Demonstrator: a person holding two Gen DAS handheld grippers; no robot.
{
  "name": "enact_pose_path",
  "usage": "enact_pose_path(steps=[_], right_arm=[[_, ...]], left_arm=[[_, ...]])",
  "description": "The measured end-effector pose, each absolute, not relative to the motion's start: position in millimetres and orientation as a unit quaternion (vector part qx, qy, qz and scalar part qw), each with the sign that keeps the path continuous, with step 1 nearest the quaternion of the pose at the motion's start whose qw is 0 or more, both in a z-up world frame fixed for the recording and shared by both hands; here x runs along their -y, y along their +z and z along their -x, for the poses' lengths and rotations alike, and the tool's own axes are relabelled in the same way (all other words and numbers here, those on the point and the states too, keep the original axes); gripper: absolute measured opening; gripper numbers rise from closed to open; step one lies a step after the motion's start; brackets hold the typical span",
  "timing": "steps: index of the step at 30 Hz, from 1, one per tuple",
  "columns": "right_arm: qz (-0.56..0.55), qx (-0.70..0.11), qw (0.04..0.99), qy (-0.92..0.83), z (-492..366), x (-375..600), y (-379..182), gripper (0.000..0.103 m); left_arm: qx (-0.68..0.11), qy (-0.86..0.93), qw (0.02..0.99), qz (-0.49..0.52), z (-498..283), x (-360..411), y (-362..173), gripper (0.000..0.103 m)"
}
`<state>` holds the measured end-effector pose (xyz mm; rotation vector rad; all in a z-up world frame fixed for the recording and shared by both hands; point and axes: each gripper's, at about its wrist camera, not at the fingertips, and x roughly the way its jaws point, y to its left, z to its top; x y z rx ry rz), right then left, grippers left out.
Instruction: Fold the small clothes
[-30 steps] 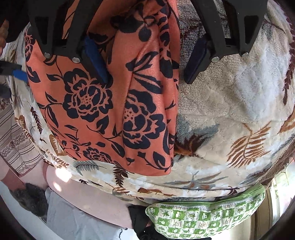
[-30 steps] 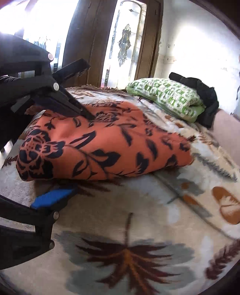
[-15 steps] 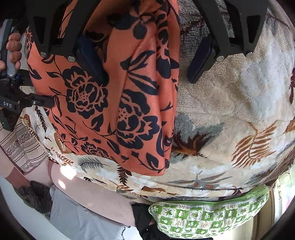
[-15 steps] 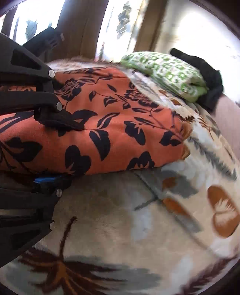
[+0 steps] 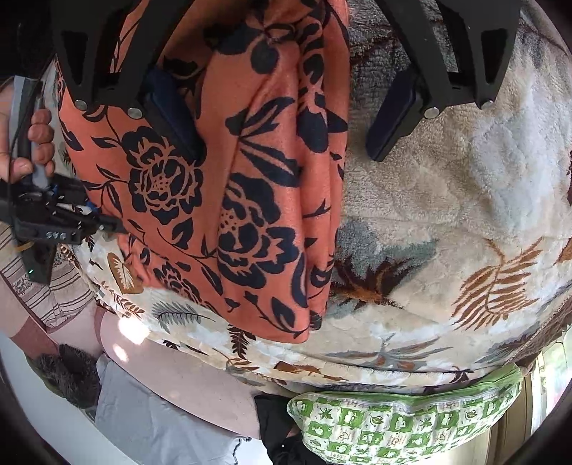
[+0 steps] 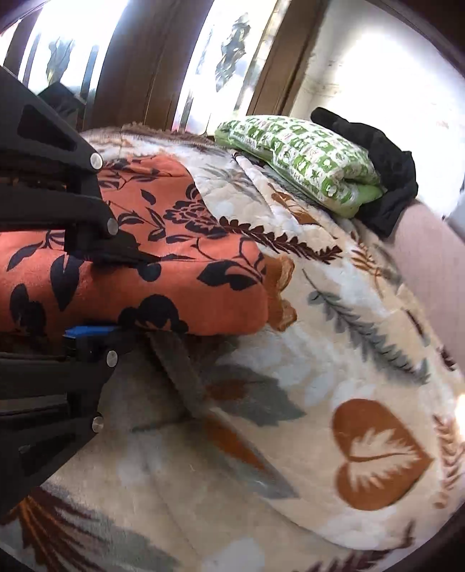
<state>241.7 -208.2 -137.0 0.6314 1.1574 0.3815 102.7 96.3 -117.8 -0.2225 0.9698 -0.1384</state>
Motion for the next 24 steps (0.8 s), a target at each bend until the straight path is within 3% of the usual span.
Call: enact_pose_path(steps=[2, 3, 4, 5, 6, 12, 13, 15, 18, 22, 24], right_arm=[[-0.358, -0.532, 0.745, 0.180, -240, 226, -159, 0.030], [-0.364, -0.525, 0.746, 0.185, -237, 228, -154, 0.038], [-0.354, -0.521, 0.756, 0.177, -231, 229, -144, 0.058], [-0.332, -0.519, 0.770, 0.163, -224, 229, -134, 0.070], [-0.305, -0.516, 0.787, 0.149, -215, 228, -121, 0.075], [-0.262, -0.470, 0.789, 0.296, -143, 204, -51, 0.075], [-0.264, -0.473, 0.779, 0.317, -138, 192, -52, 0.076], [-0.275, -0.503, 0.752, 0.326, -133, 182, -73, 0.082], [-0.289, -0.529, 0.735, 0.309, -132, 181, -115, 0.083], [-0.291, -0.528, 0.736, 0.308, -131, 184, -110, 0.083], [-0.292, -0.529, 0.733, 0.313, -130, 186, -110, 0.083]], left_arm=[[-0.459, -0.070, 0.879, 0.110, -101, -98, -116, 0.095], [-0.458, -0.076, 0.878, 0.121, -99, -102, -115, 0.094], [-0.456, -0.077, 0.877, 0.130, -95, -106, -111, 0.094], [-0.450, -0.073, 0.880, 0.136, -90, -111, -105, 0.094], [-0.442, -0.072, 0.882, 0.144, -83, -117, -98, 0.094], [-0.434, -0.131, 0.848, 0.275, -40, -149, -83, 0.091], [-0.447, -0.131, 0.839, 0.280, -37, -149, -90, 0.087], [-0.510, -0.118, 0.805, 0.281, -43, -147, -124, 0.048], [-0.505, -0.121, 0.795, 0.314, -42, -157, -123, 0.039], [-0.493, -0.119, 0.818, 0.271, -38, -148, -99, 0.041], [-0.473, -0.119, 0.830, 0.270, -42, -150, -86, 0.069]])
